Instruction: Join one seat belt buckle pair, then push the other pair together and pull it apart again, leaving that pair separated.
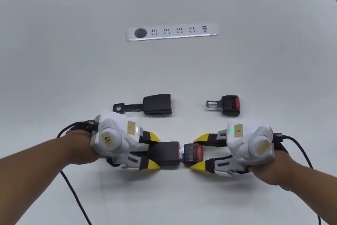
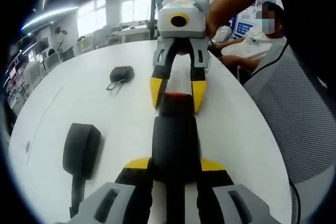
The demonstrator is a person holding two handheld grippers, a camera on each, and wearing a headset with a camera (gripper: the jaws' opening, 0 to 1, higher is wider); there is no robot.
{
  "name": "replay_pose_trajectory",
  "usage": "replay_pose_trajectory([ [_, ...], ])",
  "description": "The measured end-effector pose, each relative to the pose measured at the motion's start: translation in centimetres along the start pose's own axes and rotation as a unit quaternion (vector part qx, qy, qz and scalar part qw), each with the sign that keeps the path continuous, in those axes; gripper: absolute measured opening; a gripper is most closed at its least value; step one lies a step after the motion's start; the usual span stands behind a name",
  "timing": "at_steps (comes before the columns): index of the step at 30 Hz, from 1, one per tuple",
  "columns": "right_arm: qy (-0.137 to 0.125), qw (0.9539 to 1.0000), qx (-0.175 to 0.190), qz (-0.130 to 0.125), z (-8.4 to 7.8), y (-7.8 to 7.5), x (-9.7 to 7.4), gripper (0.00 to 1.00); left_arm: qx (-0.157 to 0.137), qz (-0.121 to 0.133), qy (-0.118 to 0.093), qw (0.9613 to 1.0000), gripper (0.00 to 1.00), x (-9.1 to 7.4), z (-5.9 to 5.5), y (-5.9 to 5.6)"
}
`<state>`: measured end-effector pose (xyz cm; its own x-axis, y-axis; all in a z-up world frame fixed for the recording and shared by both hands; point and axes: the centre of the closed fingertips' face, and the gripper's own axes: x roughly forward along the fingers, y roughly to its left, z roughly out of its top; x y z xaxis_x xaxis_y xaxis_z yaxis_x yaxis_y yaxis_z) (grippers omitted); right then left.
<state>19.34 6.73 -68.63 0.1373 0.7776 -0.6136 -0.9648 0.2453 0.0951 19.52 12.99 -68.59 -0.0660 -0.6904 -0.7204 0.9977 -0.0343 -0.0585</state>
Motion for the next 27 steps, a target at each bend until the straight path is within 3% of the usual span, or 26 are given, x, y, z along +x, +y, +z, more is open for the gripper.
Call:
replay_pose_trajectory([
  [9,0.013,0.9998,-0.008,-0.009,0.3,0.3,0.0,0.35,0.008,0.012,0.029,0.9995,0.33,0.0,-0.2,0.0],
  [11,0.023,0.9992,-0.029,-0.016,0.4,0.3,-0.1,0.35,0.02,0.015,0.036,0.999,0.34,0.0,-0.1,-0.1],
  [13,0.028,0.9992,-0.024,-0.018,0.4,0.7,-0.1,0.35,0.03,0.021,0.039,0.9986,0.35,0.0,-0.1,0.0],
  [15,0.038,0.9988,-0.019,-0.026,0.2,0.8,-0.3,0.41,0.025,0.03,0.044,0.9983,0.38,-0.1,-0.2,0.3],
  [17,0.029,0.999,0.0,-0.033,0.4,0.7,-0.6,0.53,0.022,0.038,0.05,0.9978,0.44,-0.2,-0.4,0.7],
  [21,0.001,0.9989,0.007,-0.046,1.7,0.3,-1.4,0.62,0.022,0.049,0.039,0.9978,0.61,-0.6,0.1,1.0],
  [27,-0.007,0.9983,-0.009,-0.057,2.3,-0.8,-2.8,0.66,0.011,0.065,0.022,0.9976,0.67,-1.8,0.9,2.0],
])
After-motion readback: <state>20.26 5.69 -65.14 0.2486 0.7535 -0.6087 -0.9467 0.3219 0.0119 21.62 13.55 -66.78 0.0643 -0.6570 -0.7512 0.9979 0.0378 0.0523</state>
